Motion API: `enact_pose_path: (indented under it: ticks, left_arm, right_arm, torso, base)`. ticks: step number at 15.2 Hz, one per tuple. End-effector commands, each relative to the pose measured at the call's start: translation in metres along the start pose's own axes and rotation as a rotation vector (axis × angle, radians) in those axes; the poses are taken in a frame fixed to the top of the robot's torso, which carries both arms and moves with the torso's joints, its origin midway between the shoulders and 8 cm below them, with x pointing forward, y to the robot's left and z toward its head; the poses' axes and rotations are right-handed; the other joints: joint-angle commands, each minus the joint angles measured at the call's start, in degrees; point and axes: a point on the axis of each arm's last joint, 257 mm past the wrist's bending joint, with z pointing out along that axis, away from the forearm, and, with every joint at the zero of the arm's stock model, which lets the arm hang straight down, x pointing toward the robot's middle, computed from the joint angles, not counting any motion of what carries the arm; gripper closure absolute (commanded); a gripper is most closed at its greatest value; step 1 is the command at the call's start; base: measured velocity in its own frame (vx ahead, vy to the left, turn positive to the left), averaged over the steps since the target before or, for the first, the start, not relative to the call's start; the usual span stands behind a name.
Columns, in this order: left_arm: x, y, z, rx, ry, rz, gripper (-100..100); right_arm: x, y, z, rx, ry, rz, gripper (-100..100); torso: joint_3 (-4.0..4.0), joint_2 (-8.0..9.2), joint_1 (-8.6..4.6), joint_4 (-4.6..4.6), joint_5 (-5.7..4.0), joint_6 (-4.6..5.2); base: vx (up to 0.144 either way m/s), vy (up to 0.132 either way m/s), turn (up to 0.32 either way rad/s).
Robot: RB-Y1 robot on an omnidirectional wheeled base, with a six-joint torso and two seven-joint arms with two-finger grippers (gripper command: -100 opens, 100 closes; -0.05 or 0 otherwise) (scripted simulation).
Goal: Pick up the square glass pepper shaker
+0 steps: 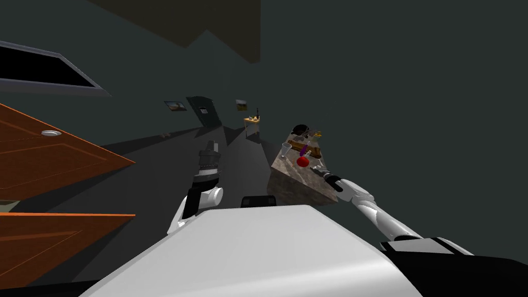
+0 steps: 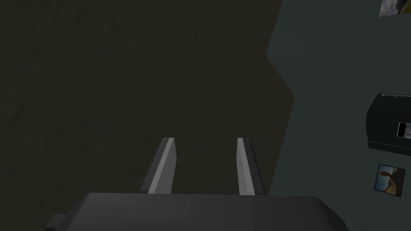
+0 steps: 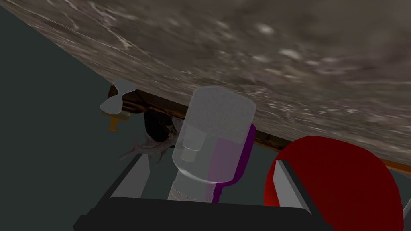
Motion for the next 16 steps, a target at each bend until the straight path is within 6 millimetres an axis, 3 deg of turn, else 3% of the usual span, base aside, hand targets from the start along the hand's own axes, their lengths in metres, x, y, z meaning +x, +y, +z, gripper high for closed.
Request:
enact_pose_path:
  ticks: [1,5,12,15,16]
  left_arm:
    - [0.000,0.000,0.000,0.000,0.000,0.000,0]
    - [0.000,0.000,0.000,0.000,0.000,0.000,0]
    - [0.000,0.000,0.000,0.000,0.000,0.000,0]
    - [0.000,0.000,0.000,0.000,0.000,0.000,0]
    - [0.000,0.000,0.000,0.000,0.000,0.000,0]
  right_arm:
    - [0.000,0.000,0.000,0.000,0.000,0.000,100]
    - [-0.001,-0.001,0.000,0.002,-0.002,0.003,100]
    - [-0.025,0.058,-0.005,-0.122,-0.042,-0.063,100]
    - [-0.031,0.074,-0.007,-0.156,-0.052,-0.077,100]
    - [-0.028,0.065,-0.006,-0.138,-0.047,-0.071,100]
  torso:
    - [0.00,0.00,0.00,0.00,0.00,0.00]
    - [-0.14,-0.19,0.03,-0.10,-0.03,-0.05]
    - [-0.37,-0.60,0.10,-0.19,-0.06,0.00]
    - [-0.37,-0.58,0.05,-0.19,-0.06,-0.05]
    - [-0.35,-0.55,0.07,-0.19,-0.07,-0.02]
  base:
    - [-0.012,-0.001,0.001]
    - [-0.001,-0.001,-0.003]
    - [0.096,0.004,-0.312]
    - [0.076,0.010,-0.200]
    - [0.046,0.016,-0.094]
